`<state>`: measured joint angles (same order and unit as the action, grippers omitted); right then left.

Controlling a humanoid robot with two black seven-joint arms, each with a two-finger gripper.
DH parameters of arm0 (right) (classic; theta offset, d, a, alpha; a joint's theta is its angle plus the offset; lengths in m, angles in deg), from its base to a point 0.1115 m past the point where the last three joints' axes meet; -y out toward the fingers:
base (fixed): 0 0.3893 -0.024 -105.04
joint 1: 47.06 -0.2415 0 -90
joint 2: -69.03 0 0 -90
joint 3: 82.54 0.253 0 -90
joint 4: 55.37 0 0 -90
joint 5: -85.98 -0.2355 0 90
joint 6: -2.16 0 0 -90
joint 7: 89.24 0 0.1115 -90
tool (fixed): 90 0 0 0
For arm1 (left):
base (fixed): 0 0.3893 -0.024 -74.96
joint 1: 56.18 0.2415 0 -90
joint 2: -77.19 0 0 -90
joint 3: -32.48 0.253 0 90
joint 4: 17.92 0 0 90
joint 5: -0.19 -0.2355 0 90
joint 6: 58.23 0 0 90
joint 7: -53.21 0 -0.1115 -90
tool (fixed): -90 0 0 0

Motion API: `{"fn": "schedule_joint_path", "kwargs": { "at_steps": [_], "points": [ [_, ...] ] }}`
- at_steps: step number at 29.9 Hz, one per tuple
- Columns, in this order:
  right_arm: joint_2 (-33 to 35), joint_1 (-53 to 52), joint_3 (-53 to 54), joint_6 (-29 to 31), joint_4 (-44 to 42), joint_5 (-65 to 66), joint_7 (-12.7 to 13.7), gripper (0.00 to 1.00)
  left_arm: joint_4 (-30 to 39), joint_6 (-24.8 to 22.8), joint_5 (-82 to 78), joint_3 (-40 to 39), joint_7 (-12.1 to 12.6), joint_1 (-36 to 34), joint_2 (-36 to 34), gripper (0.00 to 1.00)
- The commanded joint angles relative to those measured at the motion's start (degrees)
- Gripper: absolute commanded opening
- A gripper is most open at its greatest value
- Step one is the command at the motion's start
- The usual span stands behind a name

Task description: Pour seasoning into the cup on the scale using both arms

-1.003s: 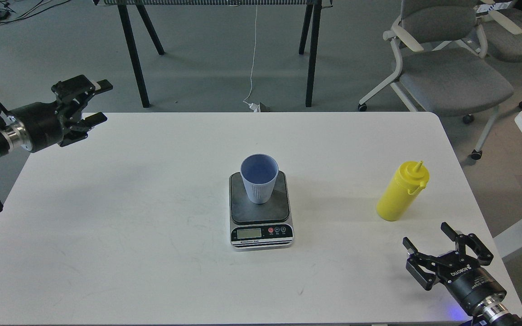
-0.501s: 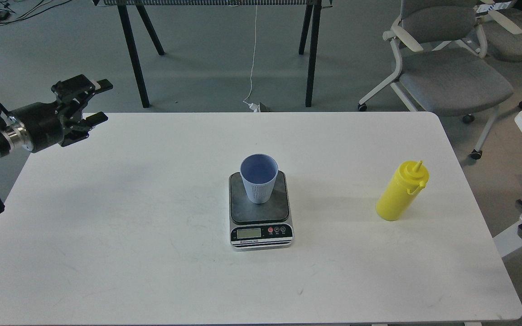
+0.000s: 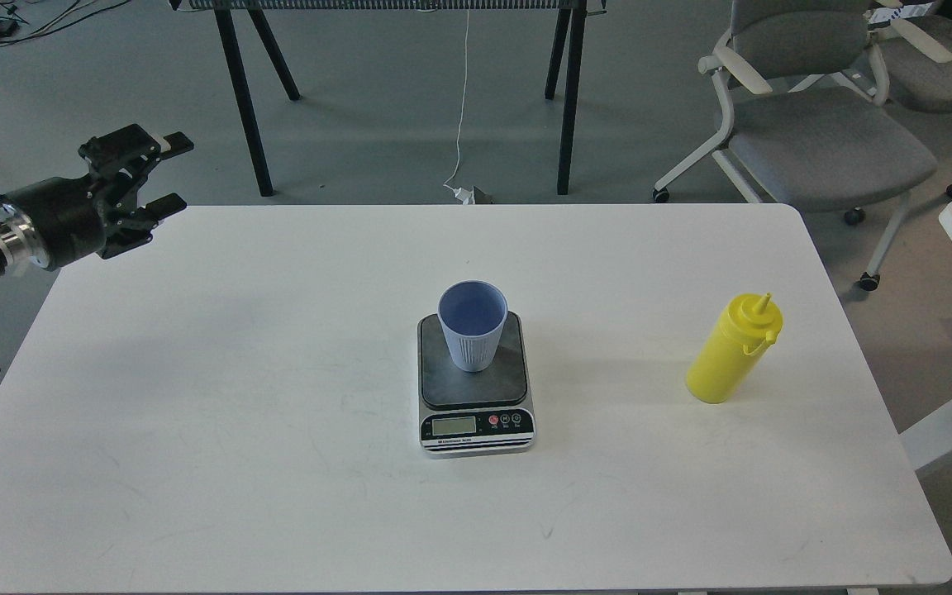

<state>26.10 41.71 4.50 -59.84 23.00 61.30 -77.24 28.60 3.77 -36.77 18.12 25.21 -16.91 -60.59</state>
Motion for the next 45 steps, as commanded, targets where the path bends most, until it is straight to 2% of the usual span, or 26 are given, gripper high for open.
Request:
{"fn": "schedule_joint_path", "kwargs": {
  "at_steps": [1, 5, 10, 21, 27, 33, 45],
  "points": [
    [-0.3, -6.7, -7.0, 0.0, -0.4, 0.6, 0.0, 0.98, 0.3, 0.0, 1.0, -0.5, 0.0, 0.0, 0.1, 0.99],
    [-0.9, -13.3, -15.0, 0.0, -3.0, 0.7, 0.0, 0.98, 0.3, 0.0, 1.6, -0.5, 0.0, 0.4, 0.1, 0.99],
    [-2.9, -18.7, -19.4, 0.0, -7.3, 2.8, 0.0, 0.98, 0.3, 0.0, 1.7, -0.6, 0.0, 0.4, 0.5, 0.99],
    [-13.0, -32.0, -31.8, 0.0, -16.6, 8.6, 0.0, 0.98, 0.3, 0.0, 1.8, -0.6, 0.0, 1.7, 2.6, 0.99],
    [-17.5, -33.7, -34.0, 0.0, -19.2, 8.8, 0.0, 0.98, 0.3, 0.0, 1.8, -0.7, 0.0, 2.2, 3.2, 0.99],
    [-20.3, -34.3, -35.3, 0.0, -21.2, 14.7, 0.0, 0.98, 0.2, 0.0, 1.8, -3.0, 0.0, 2.2, 3.7, 0.99],
    [-20.8, -34.2, -34.5, 0.0, -22.1, 15.5, -0.1, 0.98, 0.1, 0.0, 1.7, -6.1, 0.0, 1.6, 4.4, 0.99]
  ]
}}
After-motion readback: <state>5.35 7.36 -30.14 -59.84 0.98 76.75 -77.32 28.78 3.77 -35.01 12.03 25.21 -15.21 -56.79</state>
